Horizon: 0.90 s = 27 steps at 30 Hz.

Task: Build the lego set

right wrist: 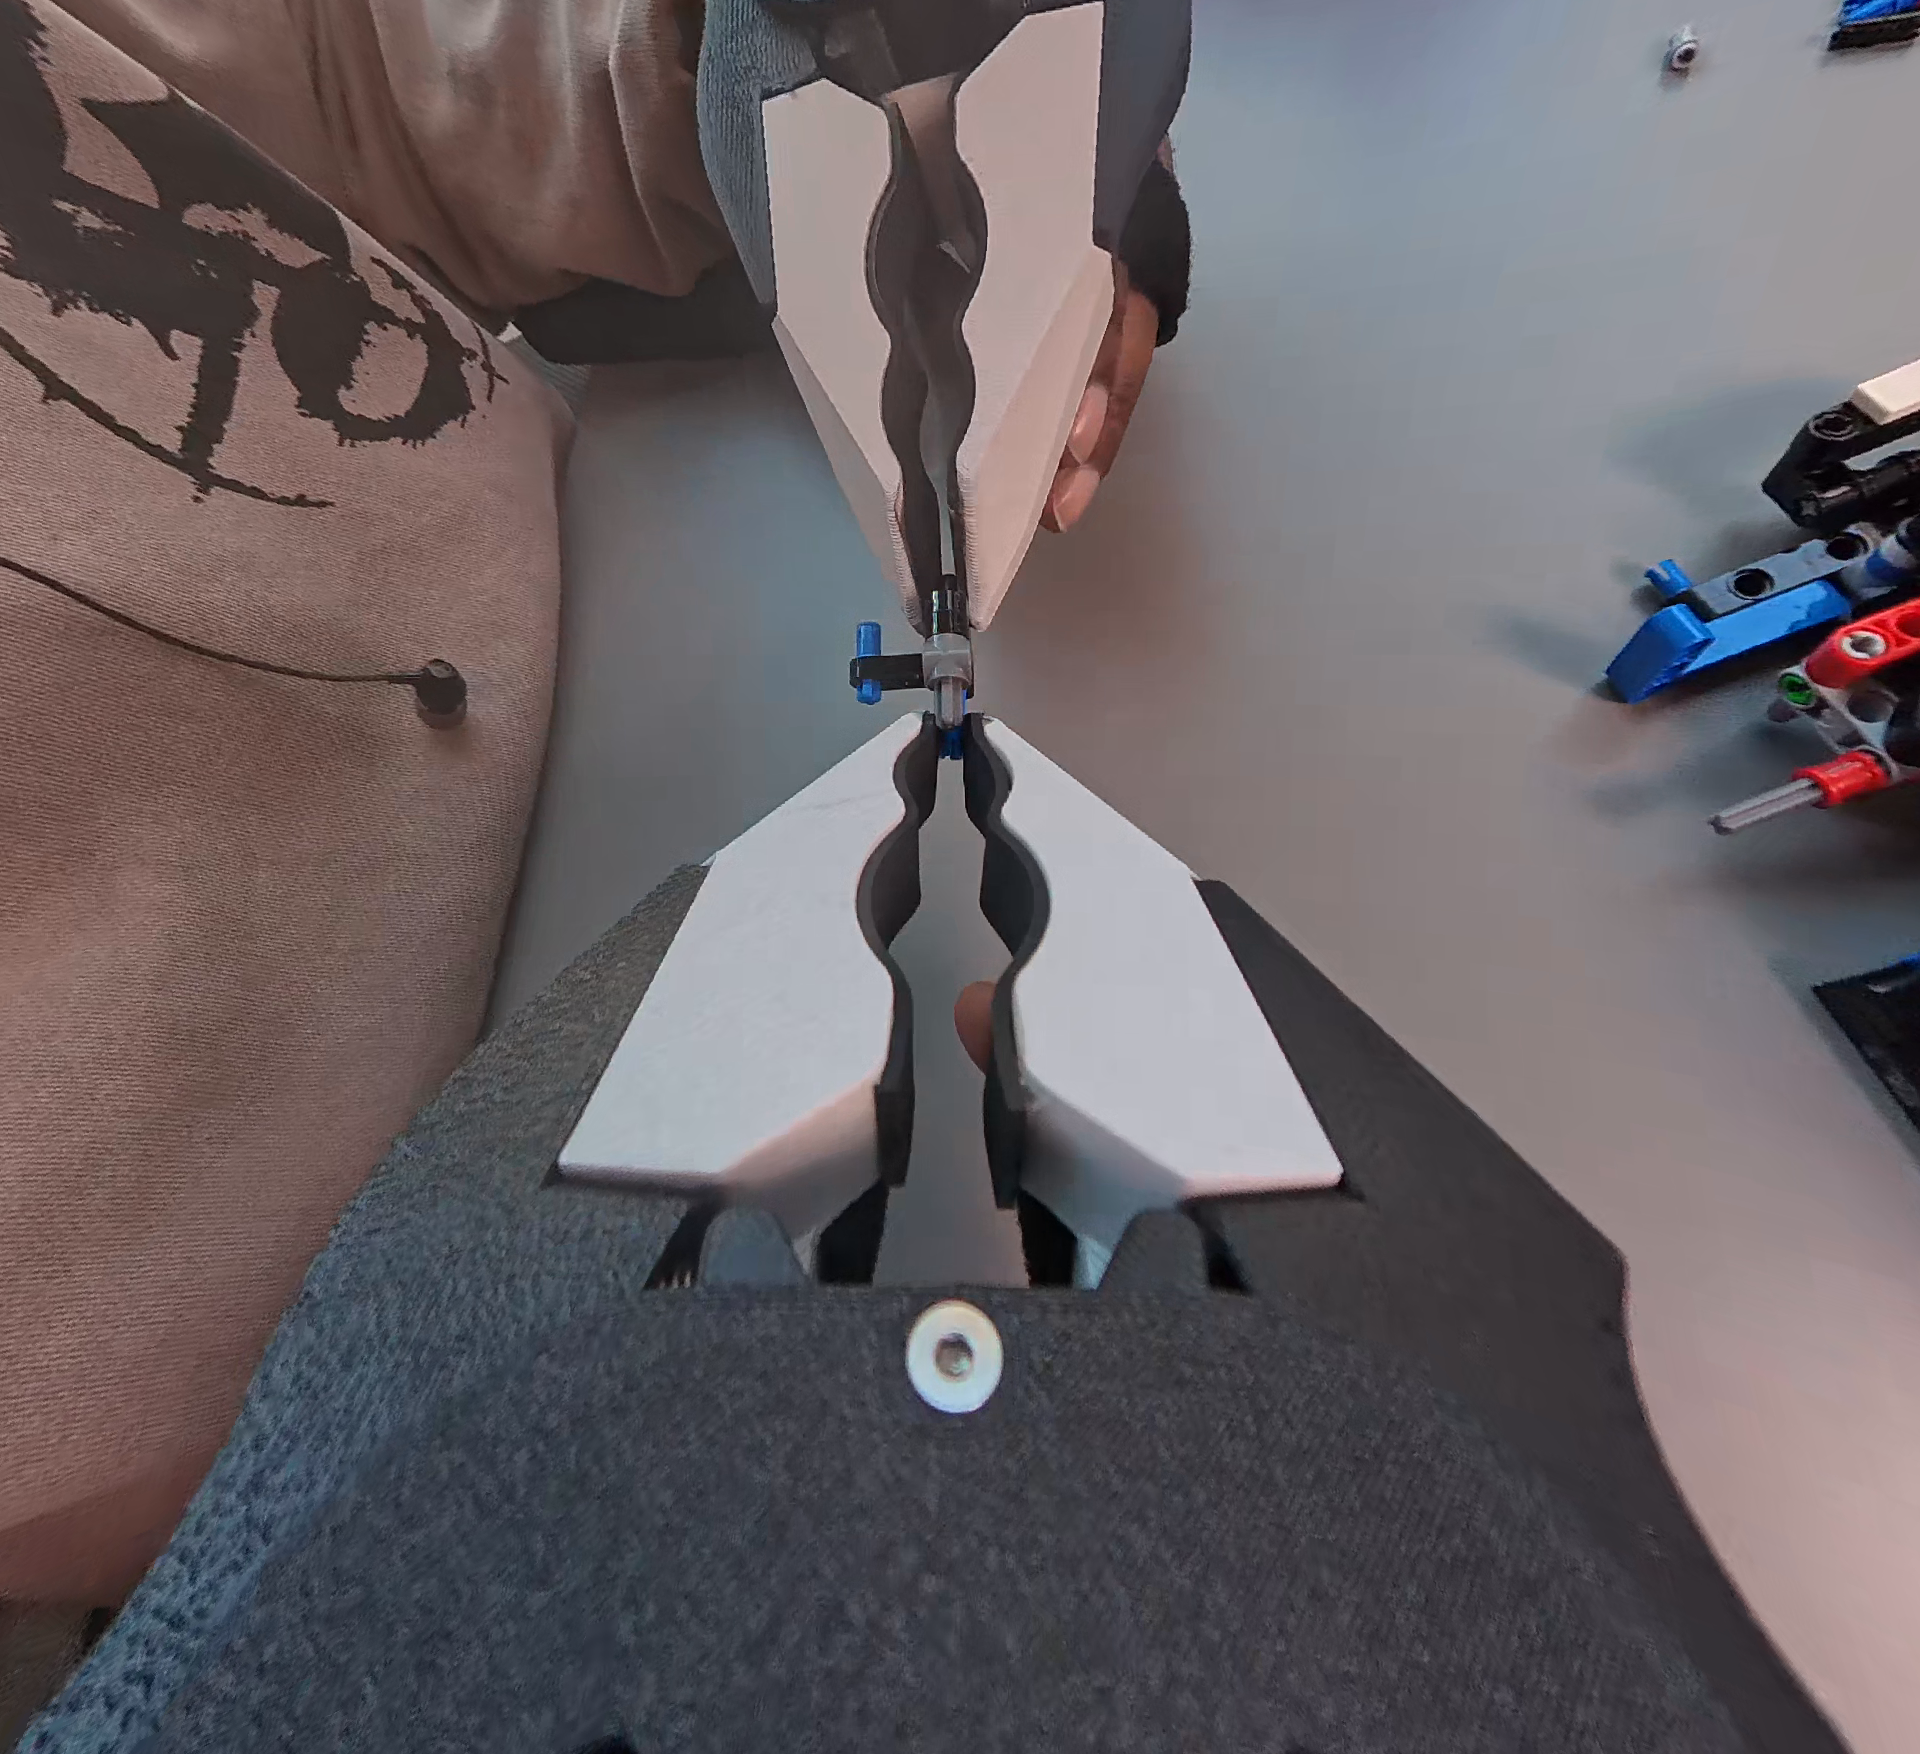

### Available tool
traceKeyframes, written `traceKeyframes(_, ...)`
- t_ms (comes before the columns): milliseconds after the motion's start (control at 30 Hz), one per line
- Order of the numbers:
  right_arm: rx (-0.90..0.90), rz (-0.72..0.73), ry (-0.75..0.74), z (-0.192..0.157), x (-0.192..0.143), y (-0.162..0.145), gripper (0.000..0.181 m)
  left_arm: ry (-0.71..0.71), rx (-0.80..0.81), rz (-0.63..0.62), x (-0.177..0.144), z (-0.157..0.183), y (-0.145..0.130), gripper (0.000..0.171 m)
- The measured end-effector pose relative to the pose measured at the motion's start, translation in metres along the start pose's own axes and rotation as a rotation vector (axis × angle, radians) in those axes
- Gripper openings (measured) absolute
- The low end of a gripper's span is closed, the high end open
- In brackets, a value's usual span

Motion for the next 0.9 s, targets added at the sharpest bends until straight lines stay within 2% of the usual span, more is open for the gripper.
traceKeyframes(433,0.004,0.025,0.093,-0.019,-0.001,0.011,0.002,-0.095,-0.023,0.111,-0.008,0.012,0.012,0.004)
traceKeyframes(700,0.095,0.156,0.179,-0.024,-0.005,0.018,0.002,-0.103,-0.055,0.188,-0.012,0.011,0.022,0.004)
traceKeyframes(833,0.129,0.283,0.143,-0.022,-0.012,0.028,0.002,-0.065,-0.074,0.256,-0.018,0.004,0.030,0.003)
traceKeyframes(900,0.108,0.286,0.099,-0.022,-0.013,0.030,0.002,-0.056,-0.076,0.271,-0.019,0.003,0.032,0.003)
Point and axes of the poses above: each gripper's, where its closed fingertips meet, x out along the fingers, y out of its top, z = x × y across the jaws, the point moved 3 cm from there along -x, back along the fingers, and after that the axes turned 13 degrees about y, right-handed, at the moved point
